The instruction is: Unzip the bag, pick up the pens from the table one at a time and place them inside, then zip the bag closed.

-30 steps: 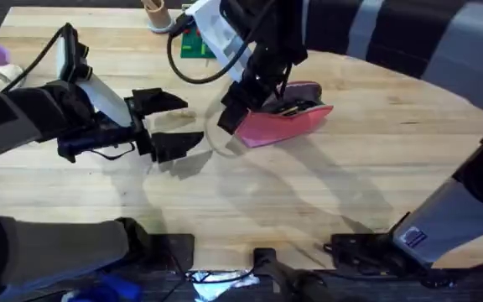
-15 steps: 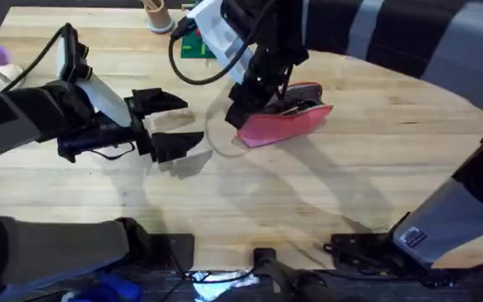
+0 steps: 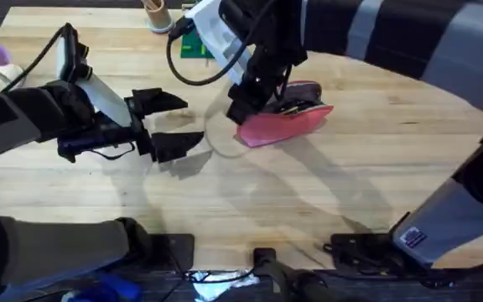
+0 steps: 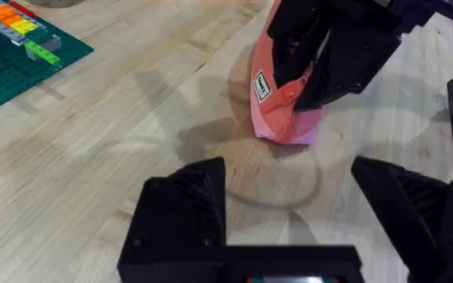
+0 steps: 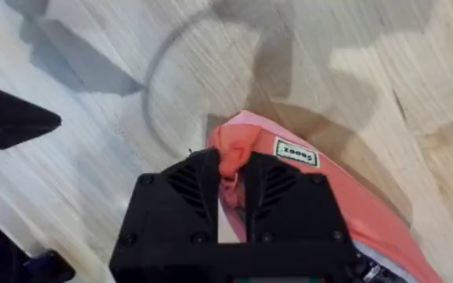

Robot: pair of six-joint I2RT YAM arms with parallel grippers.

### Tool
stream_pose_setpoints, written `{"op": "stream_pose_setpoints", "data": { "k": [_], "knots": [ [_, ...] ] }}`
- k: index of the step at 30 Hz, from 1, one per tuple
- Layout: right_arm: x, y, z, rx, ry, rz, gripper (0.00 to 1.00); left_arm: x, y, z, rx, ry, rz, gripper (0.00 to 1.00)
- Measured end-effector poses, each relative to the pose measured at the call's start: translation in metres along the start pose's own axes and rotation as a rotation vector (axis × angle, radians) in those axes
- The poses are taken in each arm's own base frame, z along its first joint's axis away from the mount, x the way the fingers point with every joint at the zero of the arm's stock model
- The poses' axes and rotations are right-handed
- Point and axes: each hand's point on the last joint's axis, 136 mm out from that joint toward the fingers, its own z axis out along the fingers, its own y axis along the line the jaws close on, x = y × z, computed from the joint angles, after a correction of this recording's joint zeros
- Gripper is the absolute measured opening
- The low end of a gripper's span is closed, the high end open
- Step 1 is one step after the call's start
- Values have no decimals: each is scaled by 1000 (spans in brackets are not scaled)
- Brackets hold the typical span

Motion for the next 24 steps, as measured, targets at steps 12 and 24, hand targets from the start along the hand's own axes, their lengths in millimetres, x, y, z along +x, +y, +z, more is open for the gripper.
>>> {"op": "stream_pose_setpoints", "data": {
  "k": [12, 24],
  "knots": [
    [-1, 0, 0, 1, -5, 6, 35, 0, 0, 0, 0, 0, 0, 995],
    [-2, -1, 0, 4, -9, 56, 31, 0, 0, 0, 0, 0, 0, 995]
  ]
}}
